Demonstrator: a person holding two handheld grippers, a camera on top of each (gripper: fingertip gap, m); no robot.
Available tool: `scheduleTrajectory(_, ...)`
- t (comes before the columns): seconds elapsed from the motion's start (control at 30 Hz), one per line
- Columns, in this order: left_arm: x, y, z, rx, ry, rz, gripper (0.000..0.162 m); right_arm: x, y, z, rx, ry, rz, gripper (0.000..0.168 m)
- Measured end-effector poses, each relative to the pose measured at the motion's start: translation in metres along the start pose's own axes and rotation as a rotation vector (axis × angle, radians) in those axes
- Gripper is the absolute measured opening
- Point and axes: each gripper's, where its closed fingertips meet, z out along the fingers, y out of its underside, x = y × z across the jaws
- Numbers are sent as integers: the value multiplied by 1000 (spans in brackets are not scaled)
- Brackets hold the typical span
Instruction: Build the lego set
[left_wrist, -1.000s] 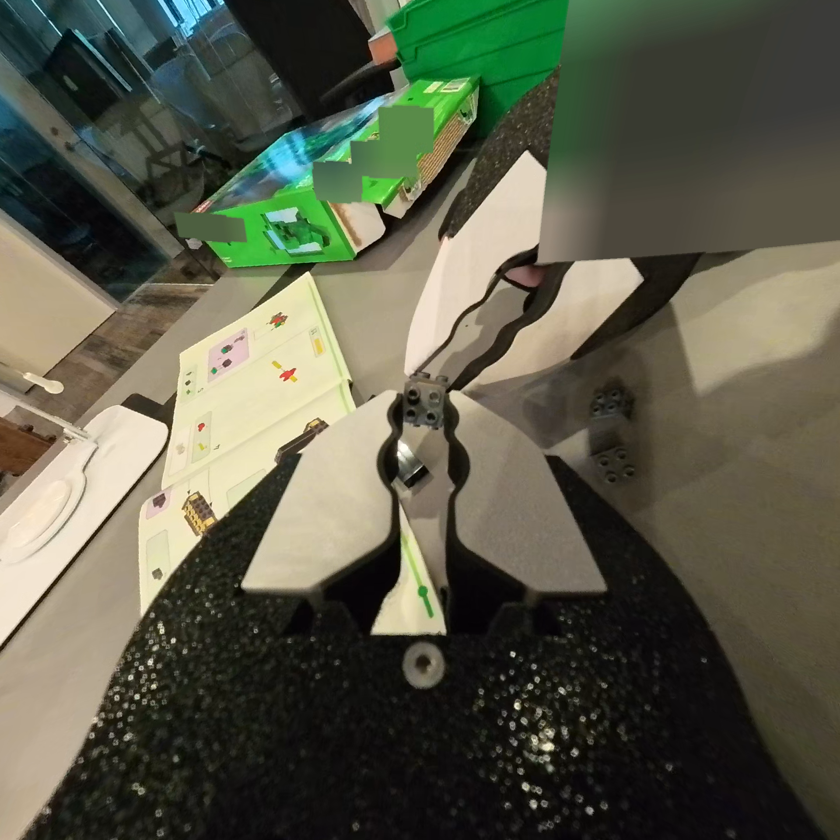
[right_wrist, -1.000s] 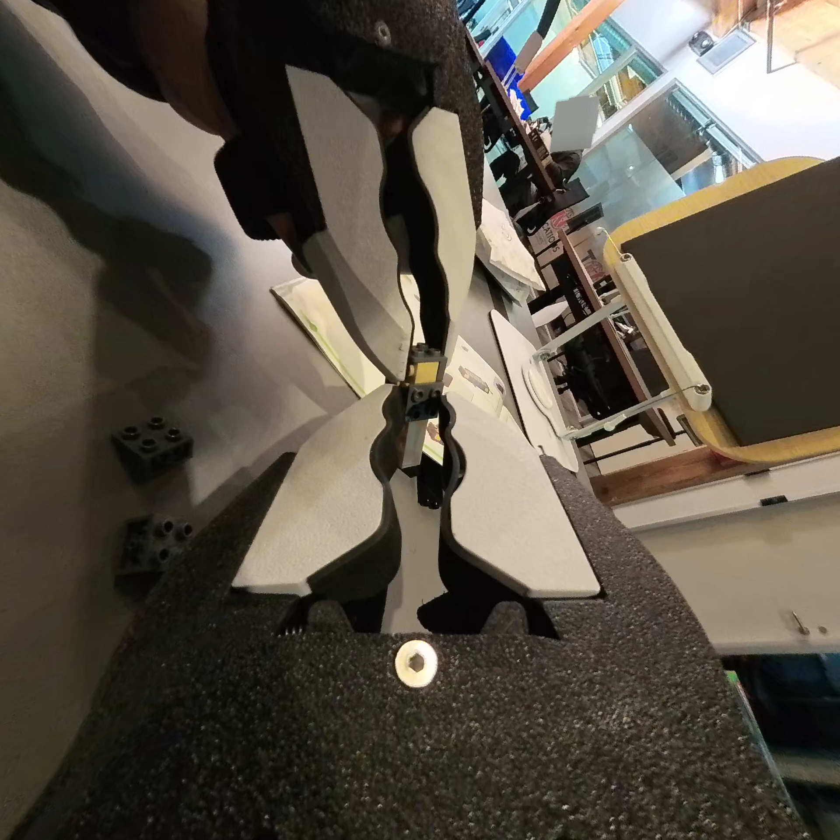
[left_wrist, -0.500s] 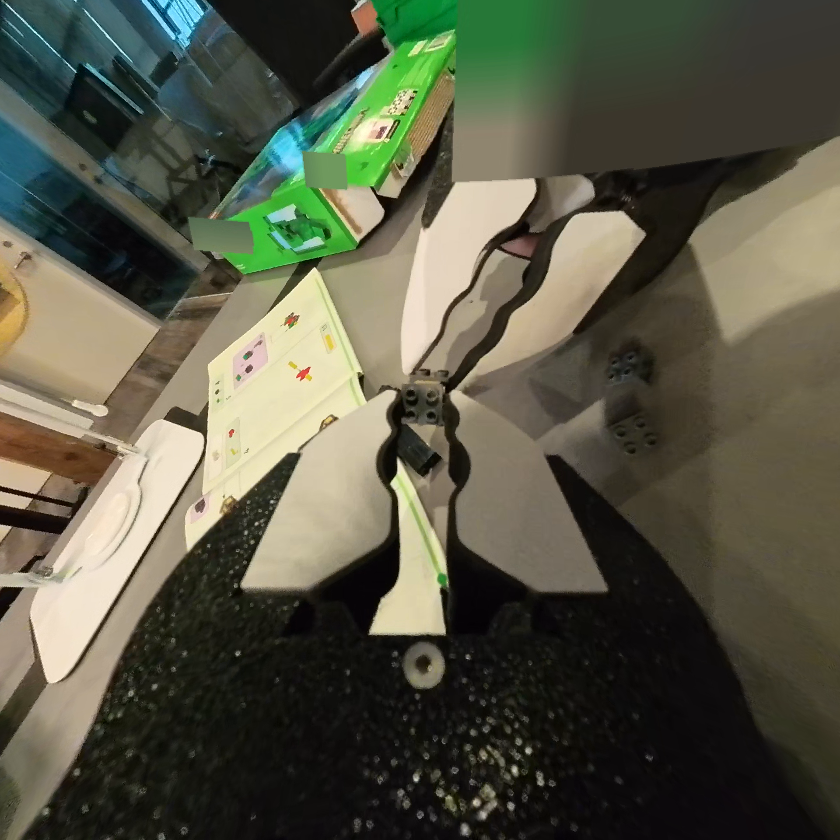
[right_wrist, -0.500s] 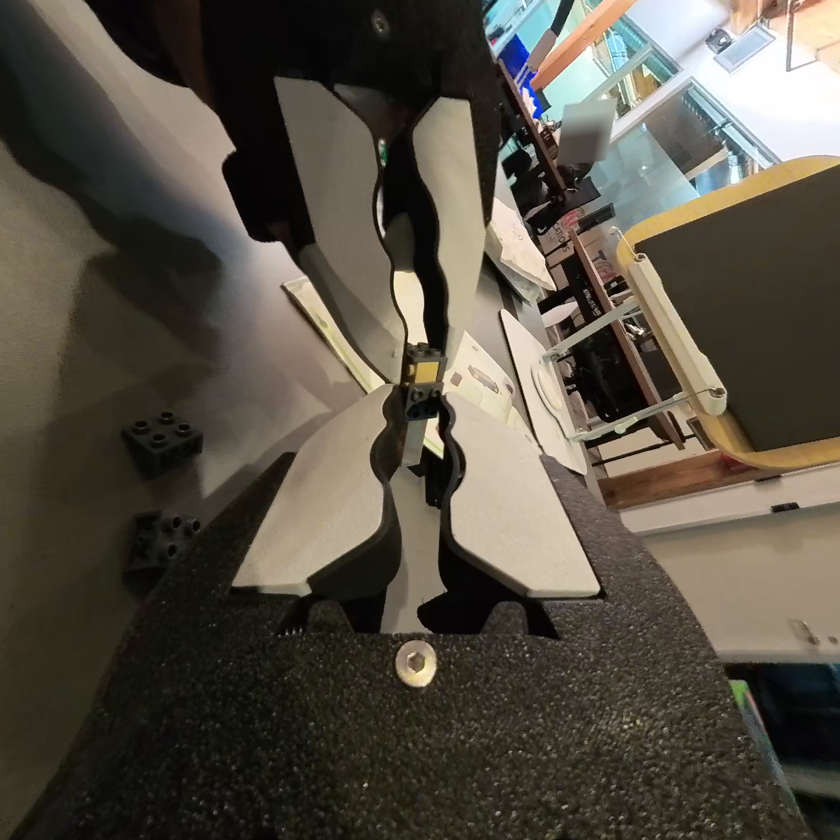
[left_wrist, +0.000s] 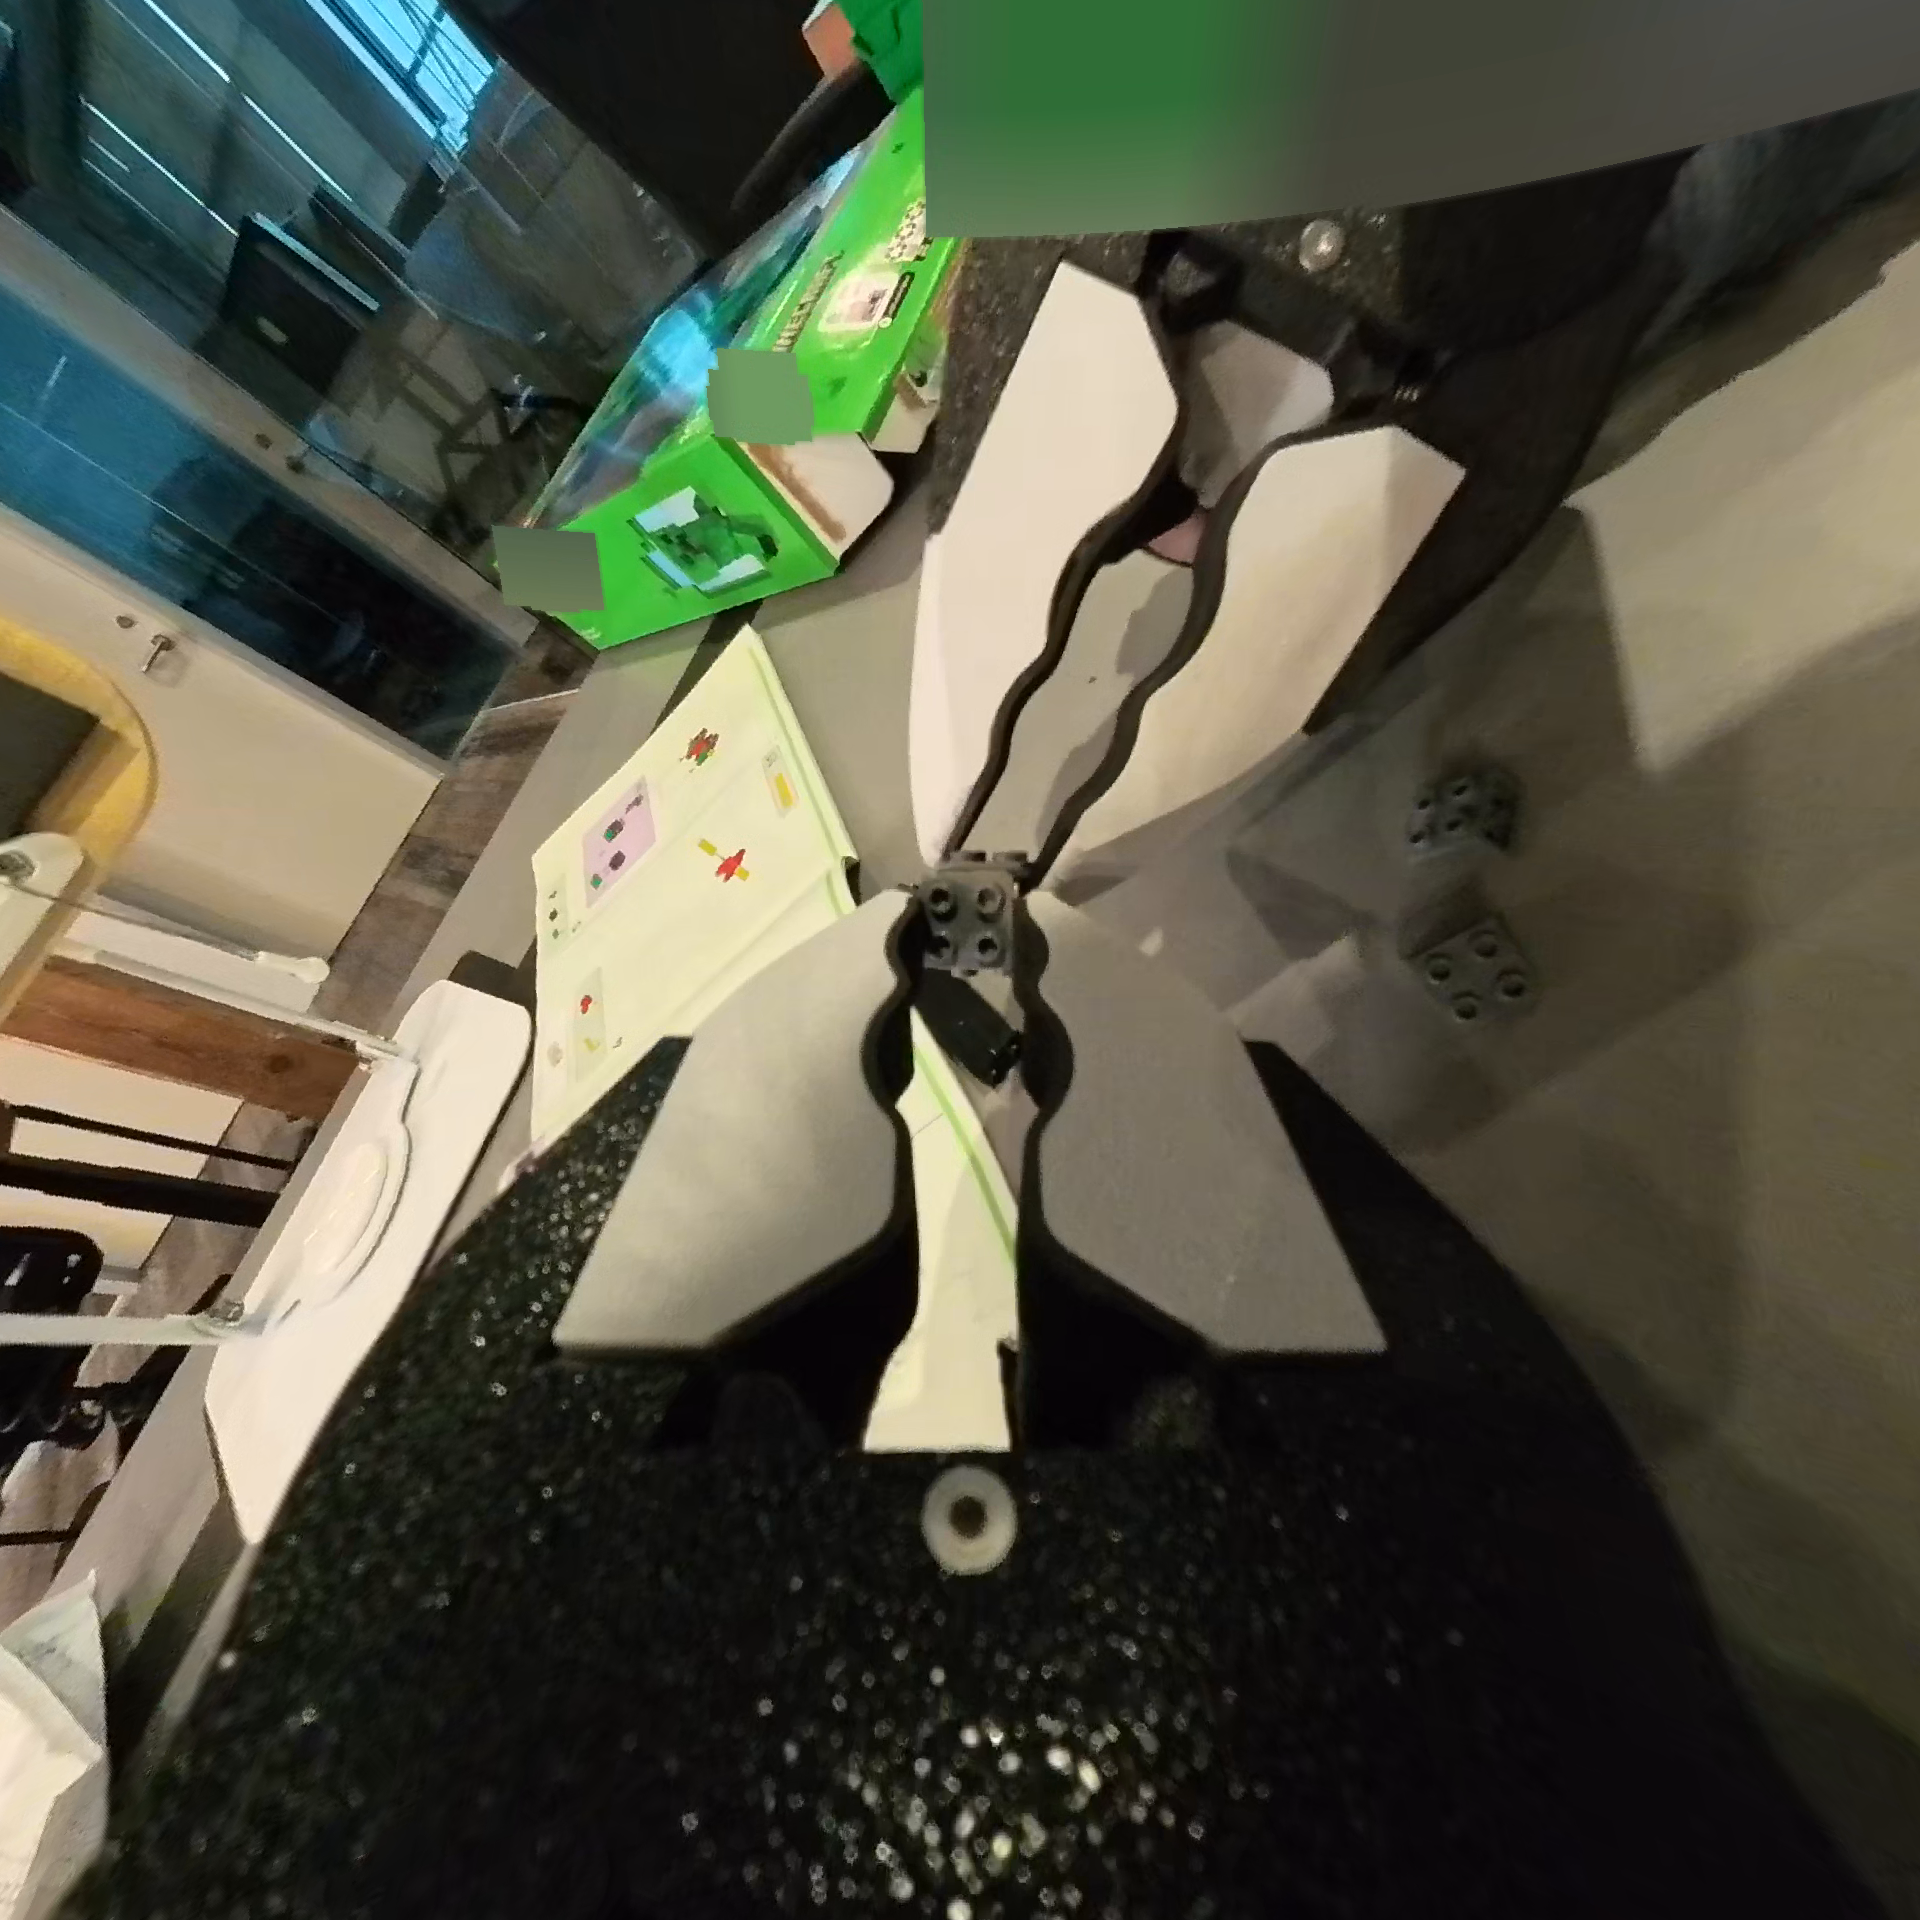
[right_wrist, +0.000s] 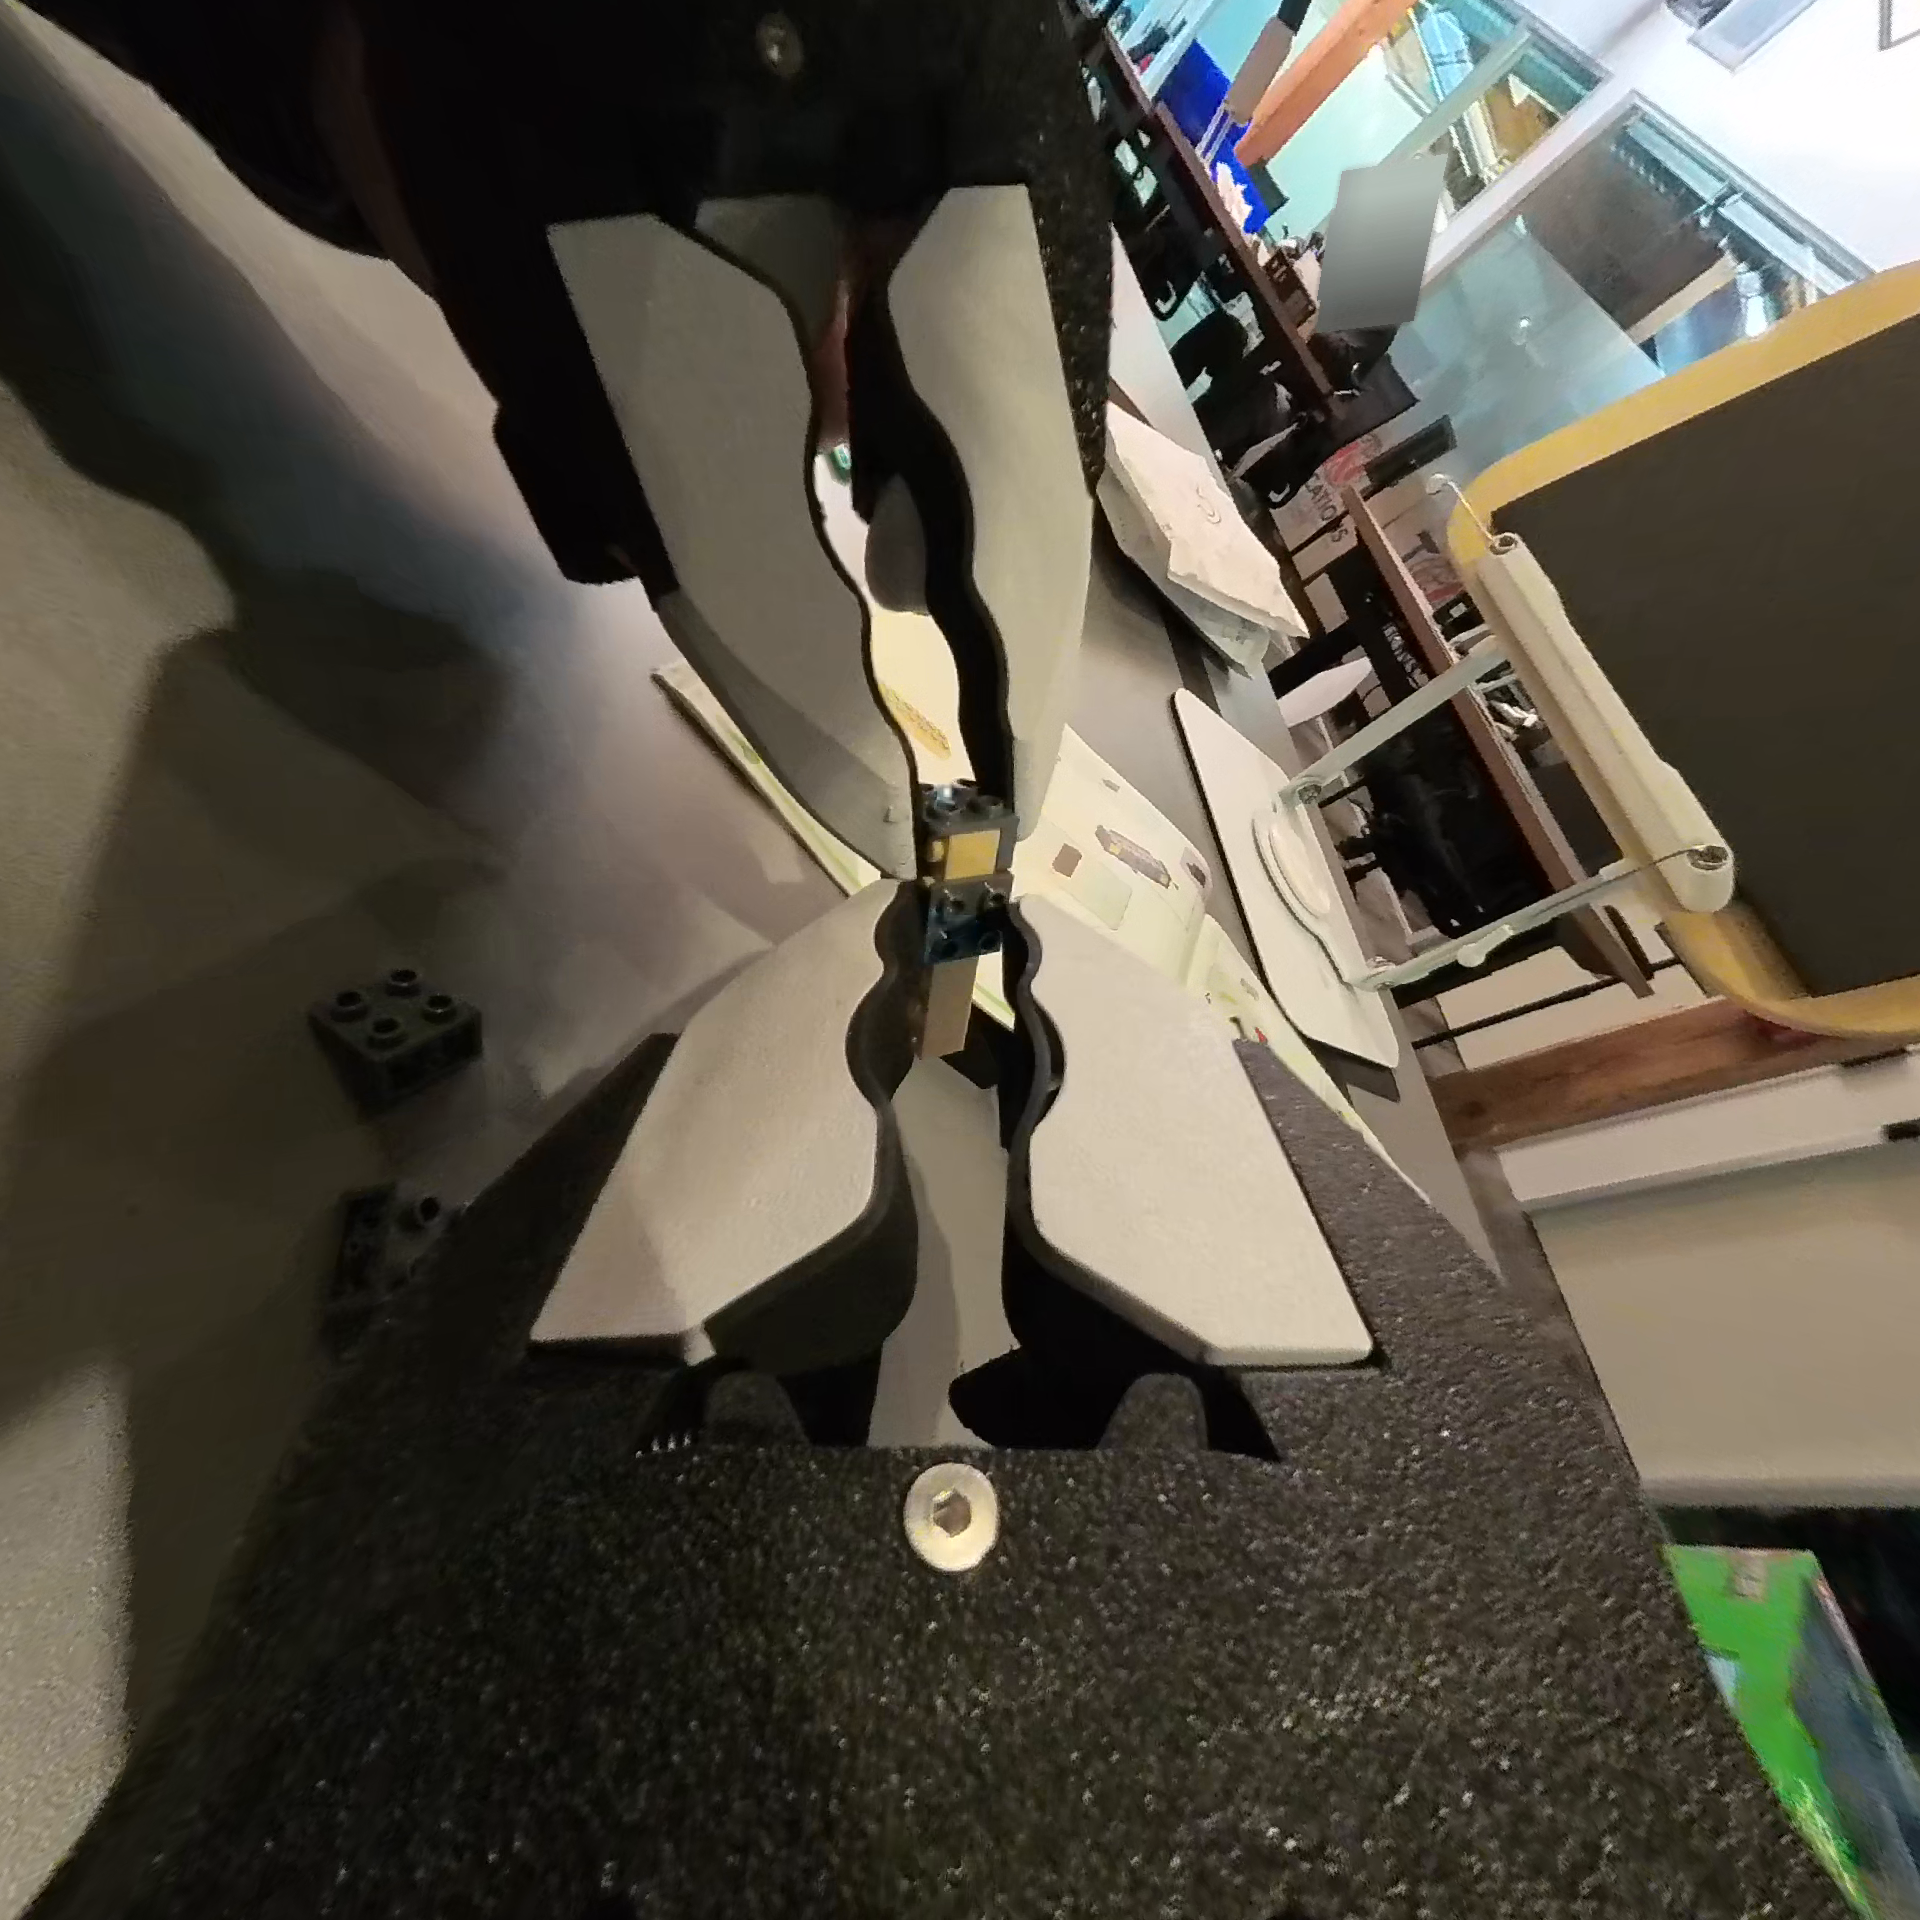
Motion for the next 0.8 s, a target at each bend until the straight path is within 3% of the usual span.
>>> scheduleTrajectory(0.33, 2, 2, 1, -27, 5, 57, 16, -3, 2, 1, -10, -9, -9, 14)
scheduleTrajectory(0.5, 1, -1, 1, 19, 31, -71, 21, 2, 1, -1, 8, 39, -54, 15)
scheduleTrajectory(0.53, 1, -2, 0, 27, 43, -102, 30, 4, 0, -1, 9, 68, -92, 14)
scheduleTrajectory(0.8, -9, -16, -11, 167, 118, -369, 30, 17, -12, -10, 17, 311, -422, 15)
